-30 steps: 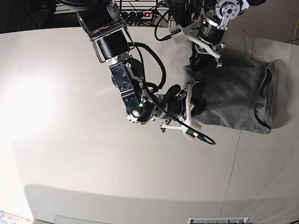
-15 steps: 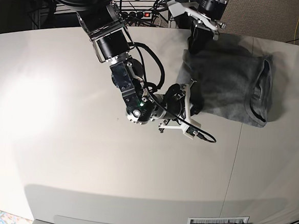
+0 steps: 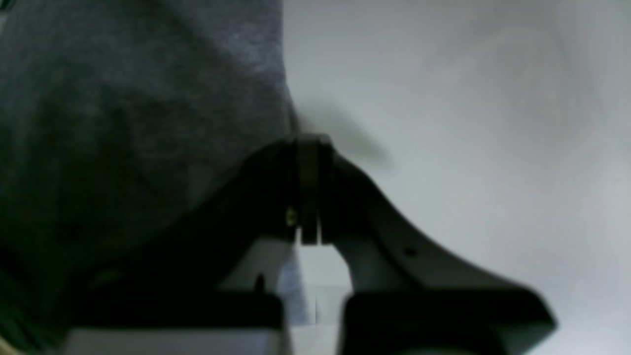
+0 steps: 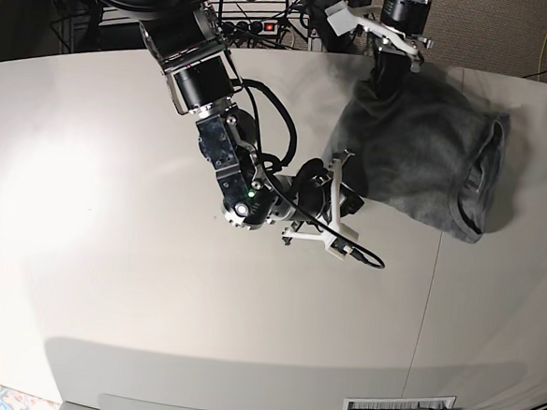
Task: Fold the T-shirt properly
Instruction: 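Lift and tuck the bundle edges with both grippers to tighten the fold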
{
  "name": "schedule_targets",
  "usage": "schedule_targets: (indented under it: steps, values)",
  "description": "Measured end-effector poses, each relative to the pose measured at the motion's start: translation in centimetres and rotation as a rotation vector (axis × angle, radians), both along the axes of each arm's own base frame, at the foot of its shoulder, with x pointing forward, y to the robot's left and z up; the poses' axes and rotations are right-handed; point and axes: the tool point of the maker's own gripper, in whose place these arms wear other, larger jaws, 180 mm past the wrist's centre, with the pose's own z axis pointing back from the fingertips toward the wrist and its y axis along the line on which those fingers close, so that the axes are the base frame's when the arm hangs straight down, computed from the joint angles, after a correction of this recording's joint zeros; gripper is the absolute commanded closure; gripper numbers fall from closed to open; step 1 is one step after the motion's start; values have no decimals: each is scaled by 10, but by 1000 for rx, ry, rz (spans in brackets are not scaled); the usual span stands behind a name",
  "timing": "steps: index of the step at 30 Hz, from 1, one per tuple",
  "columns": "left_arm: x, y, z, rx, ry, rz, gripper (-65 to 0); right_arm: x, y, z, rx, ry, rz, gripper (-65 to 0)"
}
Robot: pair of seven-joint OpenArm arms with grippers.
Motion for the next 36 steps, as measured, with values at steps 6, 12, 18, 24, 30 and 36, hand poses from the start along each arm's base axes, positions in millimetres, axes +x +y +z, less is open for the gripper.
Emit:
schedule_targets:
  steps: [6, 12, 18, 24, 30, 36]
  values:
    - [-2, 14, -5, 33, 22, -9, 0, -11, 6, 4, 52, 76, 10, 0]
    - [-3, 9, -4, 23, 18, -41, 0, -28, 18, 32, 130, 148, 71, 0]
    - [-3, 9, -4, 23, 18, -41, 0, -57, 24, 59, 170, 226, 196, 0]
    - [-3, 10, -4, 25, 18, -41, 0, -83, 23, 37, 164, 301, 191, 0]
    - [-3, 16, -5, 44, 18, -48, 0, -91, 14, 16, 87, 307, 172, 0]
    - [-4, 20, -1, 75, -7, -41, 0, -76, -5, -4, -14, 231, 114, 0]
